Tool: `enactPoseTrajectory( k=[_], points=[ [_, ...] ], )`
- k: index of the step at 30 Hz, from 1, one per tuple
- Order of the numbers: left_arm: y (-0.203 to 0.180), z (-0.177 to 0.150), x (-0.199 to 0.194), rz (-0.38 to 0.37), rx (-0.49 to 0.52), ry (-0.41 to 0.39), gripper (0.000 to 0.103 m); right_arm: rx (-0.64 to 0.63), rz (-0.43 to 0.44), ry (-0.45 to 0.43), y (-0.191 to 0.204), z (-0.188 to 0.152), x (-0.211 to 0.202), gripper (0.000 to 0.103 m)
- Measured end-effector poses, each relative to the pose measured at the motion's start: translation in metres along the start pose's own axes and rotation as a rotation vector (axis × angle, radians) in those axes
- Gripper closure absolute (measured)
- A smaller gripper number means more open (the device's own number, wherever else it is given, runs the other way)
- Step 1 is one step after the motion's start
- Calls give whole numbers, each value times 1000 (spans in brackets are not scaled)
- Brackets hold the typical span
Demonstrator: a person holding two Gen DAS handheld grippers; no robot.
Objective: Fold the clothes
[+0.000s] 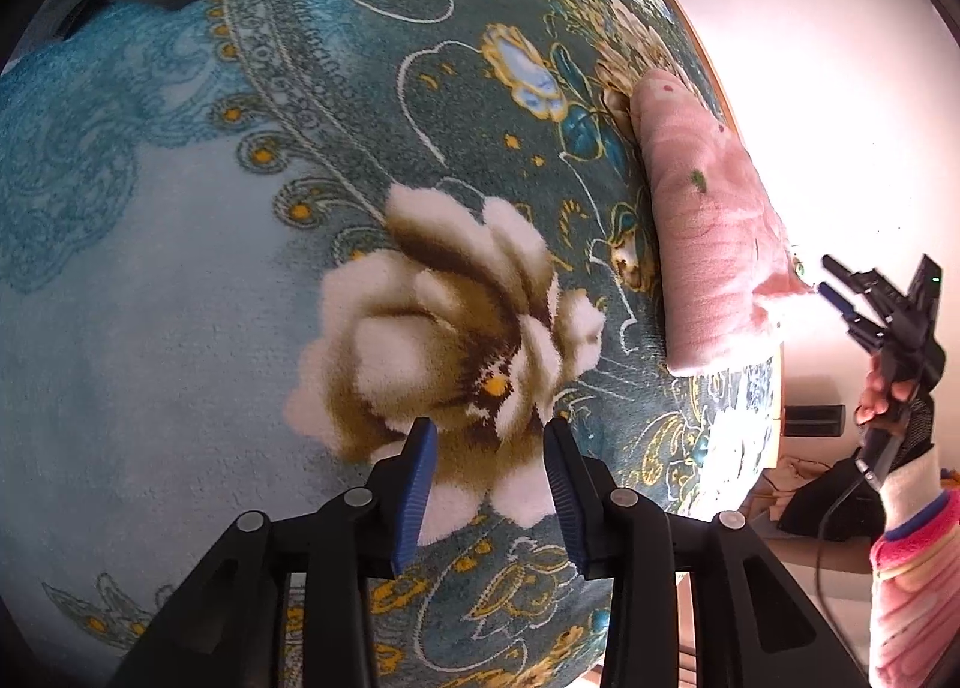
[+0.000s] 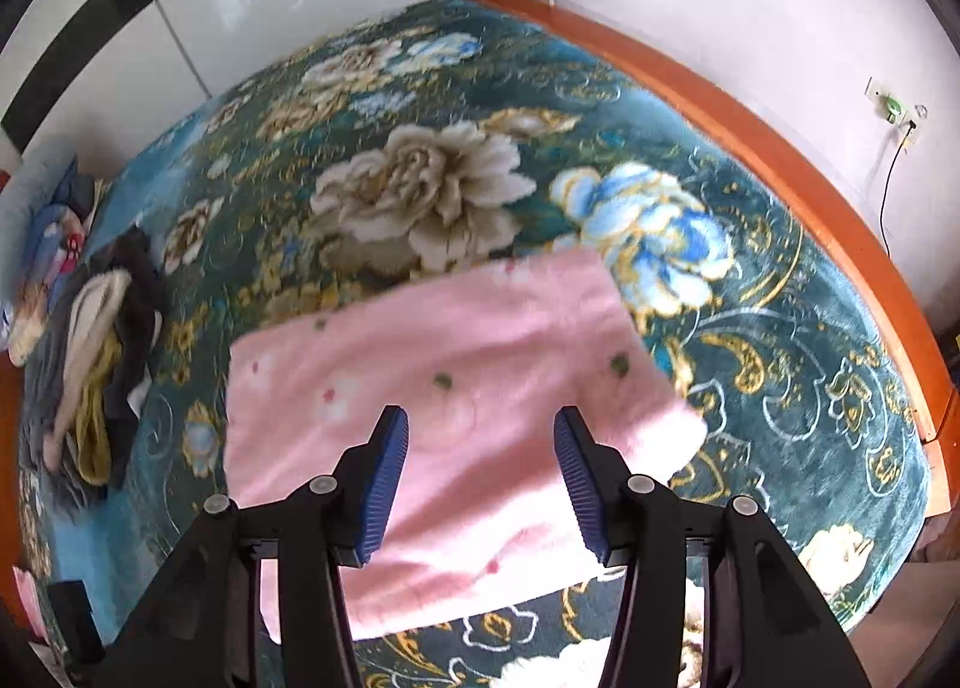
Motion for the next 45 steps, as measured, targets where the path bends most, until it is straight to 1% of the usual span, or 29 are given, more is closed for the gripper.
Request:
enactPoseTrajectory(
  k=[2, 4, 6, 7, 8, 11, 13, 14, 15, 17, 20, 22, 24, 25, 26, 27, 28, 29, 30, 32, 34, 36, 38, 42, 45],
  points=[
    [-4, -2, 0, 17, 25, -3, 61, 10, -40, 50, -2, -14, 20, 51],
    [-7, -5, 1, 39, 53, -10, 60, 56, -74, 98, -13, -25, 40, 51],
    [-11, -8, 1, 63, 82, -20, 58, 83, -96, 149, -20, -34, 53, 51],
    [-12, -9, 1, 75, 96, -27, 56, 90, -100, 154, -20, -37, 55, 51],
    [-14, -11, 1, 88, 111, -35, 53, 88, -91, 129, -18, -40, 51, 51],
    [-21, -14, 2, 123, 141, -61, 50, 77, -45, 31, -8, -49, 31, 51],
    [-28, -15, 4, 133, 152, -84, 48, 65, -31, -12, -1, -63, 24, 46],
    [-33, -17, 5, 136, 163, -95, 45, 63, -29, -14, 2, -73, 26, 42],
    [-39, -18, 8, 151, 182, -108, 44, 60, -28, -15, 4, -83, 28, 39],
    [-53, -22, 14, 195, 230, -133, 43, 57, -24, -12, 9, -104, 34, 38],
    [-72, -28, 26, 240, 292, -157, 43, 66, -20, 19, 12, -138, 51, 37],
    [-85, -31, 36, 259, 312, -168, 41, 66, -23, 40, 12, -152, 60, 37],
    [-97, -34, 44, 273, 328, -198, 37, 34, -40, 18, 15, -157, 63, 35],
    [-104, -35, 48, 284, 337, -220, 32, 14, -48, 1, 18, -159, 63, 32],
    [-111, -37, 53, 291, 340, -241, 25, -5, -52, -15, 20, -160, 64, 25],
    [-116, -39, 57, 300, 336, -256, 23, -26, -52, -30, 23, -160, 67, 18],
    [-121, -40, 62, 309, 330, -269, 19, -47, -51, -43, 26, -161, 70, 14],
    [-124, -40, 66, 318, 322, -279, 14, -71, -56, -57, 29, -162, 73, 8],
    [-128, -40, 71, 327, 315, -287, 12, -97, -67, -73, 33, -164, 74, 4],
    [-132, -41, 77, 331, 314, -305, 1, -130, -97, -126, 39, -171, 76, 3],
    [-135, -41, 83, 350, 331, -335, 0, -122, -109, -185, 40, -178, 77, 1],
    [-137, -41, 89, 370, 350, -364, 0, -117, -122, -219, 41, -182, 79, 0],
    [-137, -39, 98, 388, 355, -367, 0, -120, -132, -231, 42, -183, 81, 0],
    [-133, -33, 115, 421, 338, -347, 0, -110, -117, -240, 40, -184, 83, 0],
    [-134, -32, 120, 437, 347, -378, 0, -109, -118, -243, 40, -184, 85, 0]
  ],
)
Point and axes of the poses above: each gripper's, at about its wrist camera, not at the fingertips, and x roughly the way its jaws point, y to its left, z to its top, the point moved 1 cm from there along x, roughly the way its jaws point, and after that the axes turned 12 degrees about -x, right-handed, at the moved point
